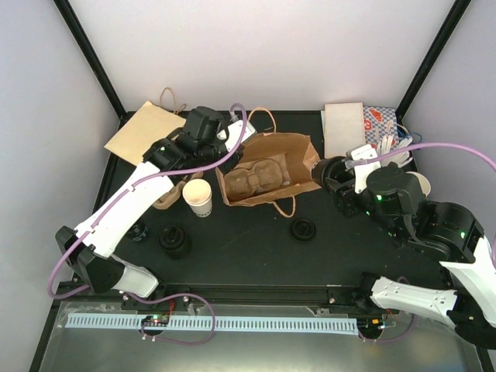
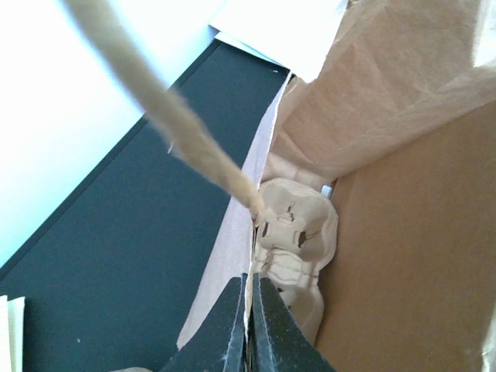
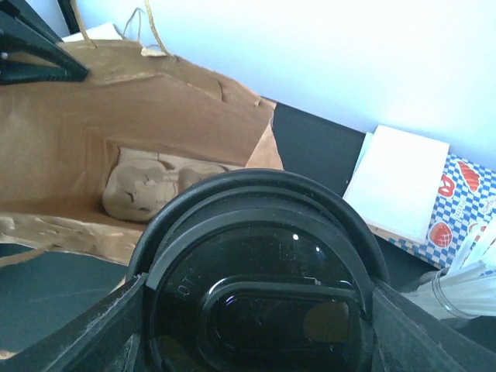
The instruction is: Pack the takeout coffee
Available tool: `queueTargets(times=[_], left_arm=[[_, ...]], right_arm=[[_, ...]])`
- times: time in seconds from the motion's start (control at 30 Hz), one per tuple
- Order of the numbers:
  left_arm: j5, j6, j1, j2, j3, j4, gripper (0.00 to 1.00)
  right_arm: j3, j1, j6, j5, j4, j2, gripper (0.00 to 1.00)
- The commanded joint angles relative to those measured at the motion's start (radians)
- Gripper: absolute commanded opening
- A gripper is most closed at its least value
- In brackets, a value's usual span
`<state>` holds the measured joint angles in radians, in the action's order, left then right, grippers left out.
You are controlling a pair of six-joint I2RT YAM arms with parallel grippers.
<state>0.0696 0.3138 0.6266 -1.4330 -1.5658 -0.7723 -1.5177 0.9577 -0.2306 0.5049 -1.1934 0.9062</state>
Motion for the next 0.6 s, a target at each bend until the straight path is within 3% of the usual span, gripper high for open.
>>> queueTargets(times=[0.0,0.57], left_arm=[[-0.066,0.027,0.015,0.036,-0.006,0.048,0.01],[-0.105,0.066,0.037,0.104,0.018,0.084,0.02]], right_arm=[[-0.028,-0.005,0.031,0.019,0.057,-0.011,0.66],[0.032,-0.005,0.133,-0.123,0.265,-0.024,0.66]])
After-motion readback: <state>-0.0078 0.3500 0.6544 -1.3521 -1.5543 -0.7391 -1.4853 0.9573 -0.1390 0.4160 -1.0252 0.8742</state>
